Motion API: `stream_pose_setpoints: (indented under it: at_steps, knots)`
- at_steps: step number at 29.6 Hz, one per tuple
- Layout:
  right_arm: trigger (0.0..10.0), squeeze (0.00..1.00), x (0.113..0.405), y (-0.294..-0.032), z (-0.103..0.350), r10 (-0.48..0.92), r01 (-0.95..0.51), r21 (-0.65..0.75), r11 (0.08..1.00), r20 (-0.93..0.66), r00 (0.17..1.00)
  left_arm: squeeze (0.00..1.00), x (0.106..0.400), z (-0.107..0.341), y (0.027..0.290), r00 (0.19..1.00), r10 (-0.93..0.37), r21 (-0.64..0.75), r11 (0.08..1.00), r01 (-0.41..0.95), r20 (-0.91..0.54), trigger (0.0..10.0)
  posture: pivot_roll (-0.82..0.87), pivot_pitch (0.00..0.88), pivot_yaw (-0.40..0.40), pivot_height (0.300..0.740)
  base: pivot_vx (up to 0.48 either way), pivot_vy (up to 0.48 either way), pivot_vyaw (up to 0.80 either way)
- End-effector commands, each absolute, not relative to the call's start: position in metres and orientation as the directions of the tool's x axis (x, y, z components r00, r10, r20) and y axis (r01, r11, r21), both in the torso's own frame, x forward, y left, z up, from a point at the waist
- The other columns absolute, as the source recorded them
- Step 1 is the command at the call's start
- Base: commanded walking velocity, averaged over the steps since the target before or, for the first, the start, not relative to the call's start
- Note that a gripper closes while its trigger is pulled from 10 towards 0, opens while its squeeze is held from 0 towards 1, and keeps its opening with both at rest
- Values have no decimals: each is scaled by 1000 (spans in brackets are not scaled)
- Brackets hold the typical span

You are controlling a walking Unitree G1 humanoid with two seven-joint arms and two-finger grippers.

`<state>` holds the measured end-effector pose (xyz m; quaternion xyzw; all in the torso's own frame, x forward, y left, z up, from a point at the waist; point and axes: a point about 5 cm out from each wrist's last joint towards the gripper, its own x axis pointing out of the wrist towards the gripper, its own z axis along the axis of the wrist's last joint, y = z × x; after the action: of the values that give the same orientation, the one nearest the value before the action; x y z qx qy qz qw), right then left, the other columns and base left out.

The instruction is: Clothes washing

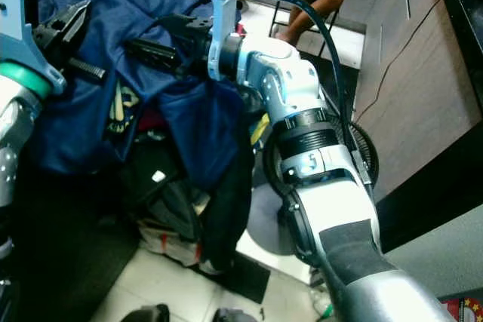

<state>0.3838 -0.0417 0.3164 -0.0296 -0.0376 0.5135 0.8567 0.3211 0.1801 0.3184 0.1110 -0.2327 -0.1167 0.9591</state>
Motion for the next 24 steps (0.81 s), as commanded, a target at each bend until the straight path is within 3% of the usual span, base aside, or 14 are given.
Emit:
stream_pose_setpoints:
  at_steps: [1, 5, 6, 7, 8, 9, 10, 11, 19, 24]
  knots:
    - [10000, 0, 394, -48, 279, 820, -826, -36, 563, -105, 563, 0, 319, 315, 181, 872, -271, 278, 946, 164, 408, 10000, 124, 41, -38, 740, 0, 0, 0]
    - [10000, 0, 399, -56, 264, 769, -777, -5, 629, -144, 623, 0, 320, 315, 180, 872, -272, 279, 946, 165, 407, 10000, 124, 46, -32, 740, 0, 0, 0]
    - [6471, 0, 403, -62, 260, 720, -726, 8, 687, -137, 680, 0, 320, 315, 180, 873, -272, 278, 946, 165, 406, 10000, 124, 46, -32, 740, 0, 0, 0]
    - [4196, 0, 405, -64, 260, 698, -703, 10, 711, -123, 705, 0, 320, 315, 180, 873, -271, 277, 947, 165, 405, 10000, 124, 46, -32, 740, 0, 0, 0]
    - [4196, 0, 405, -64, 260, 698, -703, 10, 711, -123, 705, 0, 320, 315, 180, 873, -271, 277, 947, 165, 405, 10000, 124, 46, -32, 740, 0, 0, 0]
    - [3020, 0, 406, -66, 263, 680, -680, 33, 732, -92, 728, 0, 320, 314, 180, 874, -270, 276, 947, 165, 404, 10000, 123, 49, -29, 740, 0, 0, 0]
    - [3020, 0, 406, -66, 263, 680, -680, 33, 732, -92, 728, 0, 320, 314, 180, 874, -270, 276, 947, 165, 404, 10000, 123, 49, -29, 740, 0, 0, 0]
    - [0, 0, 408, -68, 270, 662, -659, 62, 749, -29, 749, 0, 320, 314, 180, 875, -270, 276, 947, 165, 402, 10000, 123, 49, -29, 740, 0, 0, 0]
    - [0, 0, 409, -75, 307, 587, -628, 118, 769, 257, 768, 0, 320, 315, 181, 876, -269, 275, 947, 165, 400, 10000, 130, 51, -18, 740, 0, 0, 0]
    - [0, 0, 407, -79, 319, 551, -617, 116, 778, 344, 760, 0, 320, 315, 181, 876, -269, 274, 947, 165, 400, 10000, 129, 50, -17, 740, 0, 0, 0]
